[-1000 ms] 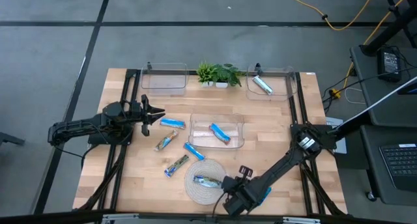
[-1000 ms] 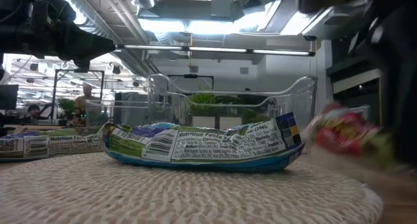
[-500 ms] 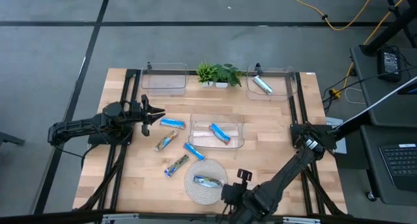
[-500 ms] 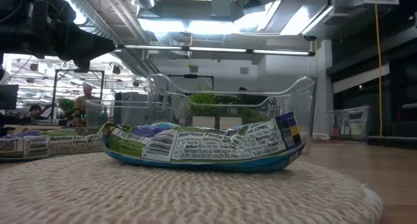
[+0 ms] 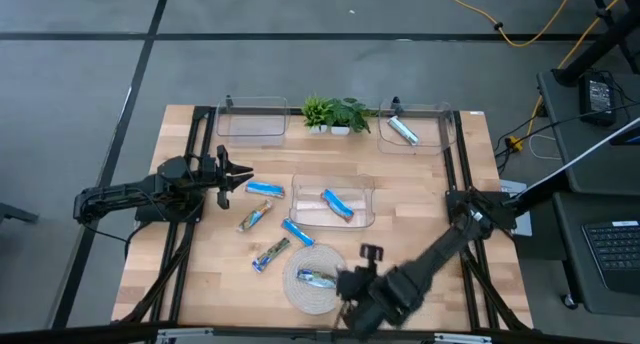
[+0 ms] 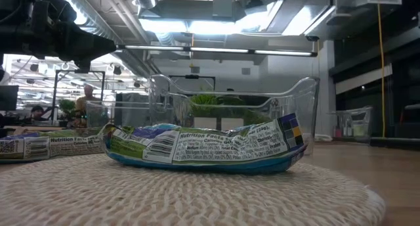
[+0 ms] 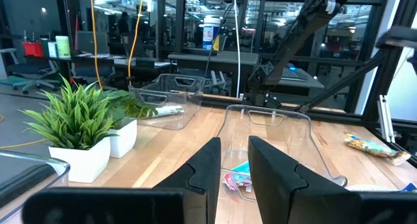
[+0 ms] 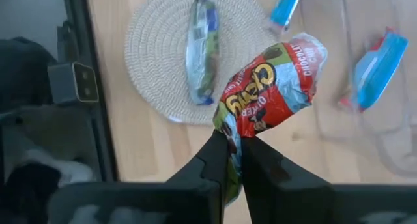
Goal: Pick and place Granola Bars by type
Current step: Put the bottom red granola bar into the middle transparent bin
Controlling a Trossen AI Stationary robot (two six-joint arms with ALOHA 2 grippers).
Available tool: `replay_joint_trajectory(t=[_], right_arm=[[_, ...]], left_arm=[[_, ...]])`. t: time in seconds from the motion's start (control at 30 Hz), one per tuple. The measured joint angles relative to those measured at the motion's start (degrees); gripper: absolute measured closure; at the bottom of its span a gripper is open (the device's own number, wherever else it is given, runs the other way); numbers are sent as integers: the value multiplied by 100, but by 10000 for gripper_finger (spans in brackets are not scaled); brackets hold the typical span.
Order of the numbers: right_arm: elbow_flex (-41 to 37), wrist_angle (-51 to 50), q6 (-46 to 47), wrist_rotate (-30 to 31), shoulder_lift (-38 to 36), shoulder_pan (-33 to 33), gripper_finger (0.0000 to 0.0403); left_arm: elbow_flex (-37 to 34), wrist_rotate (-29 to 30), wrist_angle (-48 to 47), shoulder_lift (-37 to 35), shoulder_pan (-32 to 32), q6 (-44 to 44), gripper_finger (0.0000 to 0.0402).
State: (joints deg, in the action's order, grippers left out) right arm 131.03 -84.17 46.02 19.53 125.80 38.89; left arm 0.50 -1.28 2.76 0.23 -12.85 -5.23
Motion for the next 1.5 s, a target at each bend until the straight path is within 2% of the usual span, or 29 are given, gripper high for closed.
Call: replay_joint_trajectory(t=[0.1, 0.2, 0.37, 0.53, 0.83, 1.0, 1.37, 1.5], right_arm=[[382, -109, -757, -447, 0, -431, 364], [366, 73, -1376, -849, -93, -891, 364], [368, 31, -2276, -1083, -120, -1536, 364], [371, 95, -2676, -1381, -120, -2047, 364], [371, 165, -3647, -1433, -120, -2427, 364], [371, 693, -4138, -1427, -120, -2663, 364], [352, 823, -4197, -1408, -118, -3101, 364], [-33, 1041, -4349, -1427, -107, -3172, 364]], left_arm=[[-1, 0, 0, 0, -1, 0, 329], [-1, 0, 0, 2, 1, 0, 329], [-1, -2, 2, 2, 1, 0, 329], [-1, -2, 2, 2, 1, 0, 329], [-1, -2, 0, 2, 1, 0, 329], [0, -1, 0, 2, 1, 0, 329], [-1, 0, 2, 2, -1, 0, 329], [1, 0, 2, 2, 1, 0, 329]])
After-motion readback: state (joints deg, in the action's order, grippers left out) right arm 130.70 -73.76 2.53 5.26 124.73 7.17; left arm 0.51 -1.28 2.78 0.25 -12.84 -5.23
